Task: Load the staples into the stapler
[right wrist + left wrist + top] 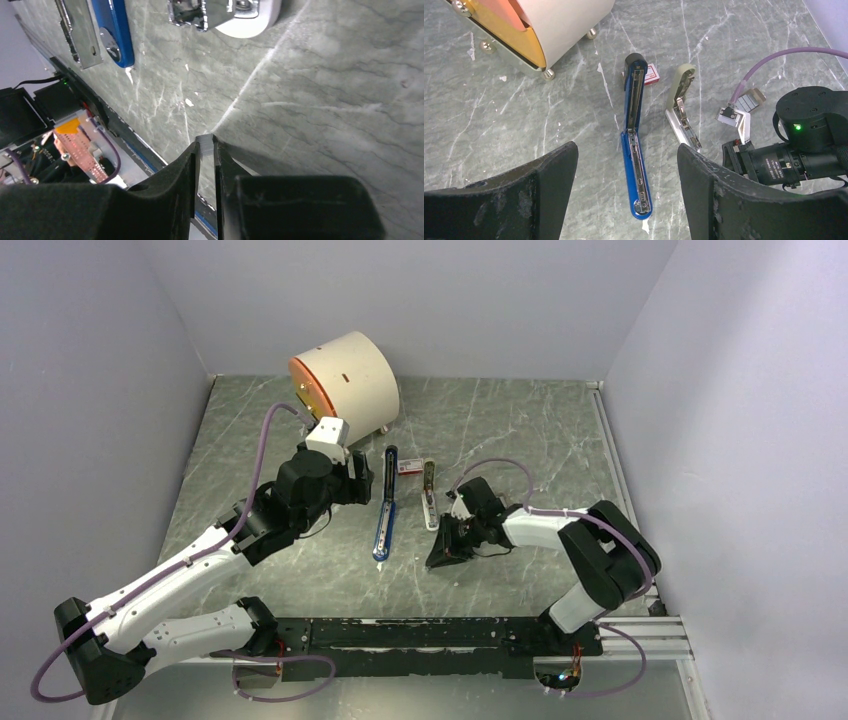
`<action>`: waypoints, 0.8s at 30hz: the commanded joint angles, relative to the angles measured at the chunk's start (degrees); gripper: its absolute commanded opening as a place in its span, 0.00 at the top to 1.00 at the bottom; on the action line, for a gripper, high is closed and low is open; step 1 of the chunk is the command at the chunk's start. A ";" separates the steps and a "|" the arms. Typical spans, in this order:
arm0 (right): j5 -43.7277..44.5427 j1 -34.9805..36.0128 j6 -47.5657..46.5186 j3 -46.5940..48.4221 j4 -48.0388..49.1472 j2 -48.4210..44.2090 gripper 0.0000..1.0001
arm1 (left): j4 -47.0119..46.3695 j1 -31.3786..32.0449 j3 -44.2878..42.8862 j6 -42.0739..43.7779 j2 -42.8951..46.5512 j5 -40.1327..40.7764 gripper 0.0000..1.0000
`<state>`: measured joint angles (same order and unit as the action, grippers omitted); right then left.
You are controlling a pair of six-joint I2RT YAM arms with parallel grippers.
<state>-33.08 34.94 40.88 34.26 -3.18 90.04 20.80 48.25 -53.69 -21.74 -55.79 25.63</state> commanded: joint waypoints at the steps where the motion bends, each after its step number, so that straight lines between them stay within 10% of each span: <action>1: 4.76 -0.11 -1.82 0.04 -3.63 -1.04 0.78 | -0.85 -0.03 -0.01 -0.32 0.81 0.04 0.23; 14: 9.88 0.51 -3.38 0.17 -4.04 -7.15 0.62 | -0.72 -0.03 0.17 -0.37 1.21 -0.16 0.23; 24: 35.83 12.96 -3.89 10.65 -21.56 -6.23 0.59 | 1.94 -0.06 0.96 -5.35 2.06 -1.09 0.21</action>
<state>-10.81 44.29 36.80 41.08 -15.68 82.54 20.95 48.25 -53.65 -23.16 -55.44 25.32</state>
